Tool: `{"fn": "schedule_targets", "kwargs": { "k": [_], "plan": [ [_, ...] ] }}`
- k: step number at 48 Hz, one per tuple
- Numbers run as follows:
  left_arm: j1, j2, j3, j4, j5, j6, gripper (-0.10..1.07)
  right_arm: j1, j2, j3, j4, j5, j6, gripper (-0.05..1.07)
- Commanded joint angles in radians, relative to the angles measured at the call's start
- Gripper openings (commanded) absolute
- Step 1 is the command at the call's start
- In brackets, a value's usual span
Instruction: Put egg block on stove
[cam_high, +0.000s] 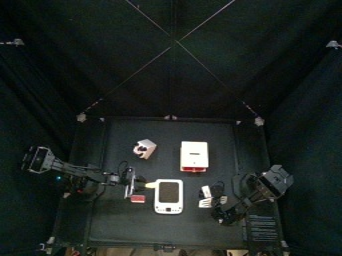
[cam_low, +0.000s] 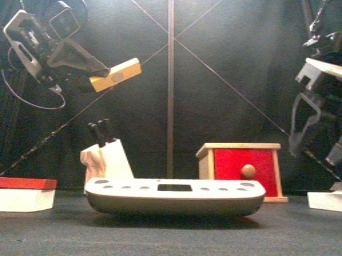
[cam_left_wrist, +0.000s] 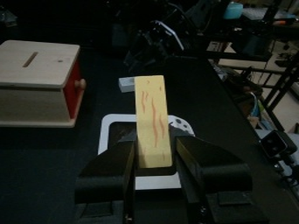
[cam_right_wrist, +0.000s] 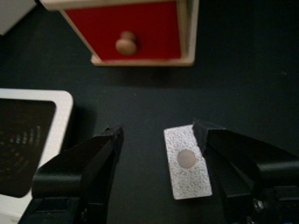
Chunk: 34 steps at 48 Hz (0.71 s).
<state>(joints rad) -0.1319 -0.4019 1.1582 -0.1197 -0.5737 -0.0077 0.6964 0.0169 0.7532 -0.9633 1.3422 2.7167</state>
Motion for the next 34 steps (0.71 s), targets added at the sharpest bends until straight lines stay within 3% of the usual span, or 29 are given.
{"fn": "schedule_targets", "kwargs": {
  "k": [1,11,23,34],
  "plan": [
    [-0.003,-0.003,-0.011,-0.008,-0.011,0.002,0.32,-0.003,-0.081,0.008,-0.054,0.031,-0.002,0.95],
    [-0.005,0.009,-0.014,-0.006,-0.009,0.005,0.32,-0.005,-0.202,0.051,-0.173,0.04,-0.002,0.95],
    [-0.003,0.02,-0.017,-0.006,-0.009,0.006,0.32,-0.009,-0.273,0.103,-0.235,0.02,-0.002,0.95],
    [-0.003,0.023,-0.015,-0.008,-0.011,0.005,0.32,-0.023,-0.288,0.109,-0.262,-0.127,-0.002,0.95]
  ]
}}
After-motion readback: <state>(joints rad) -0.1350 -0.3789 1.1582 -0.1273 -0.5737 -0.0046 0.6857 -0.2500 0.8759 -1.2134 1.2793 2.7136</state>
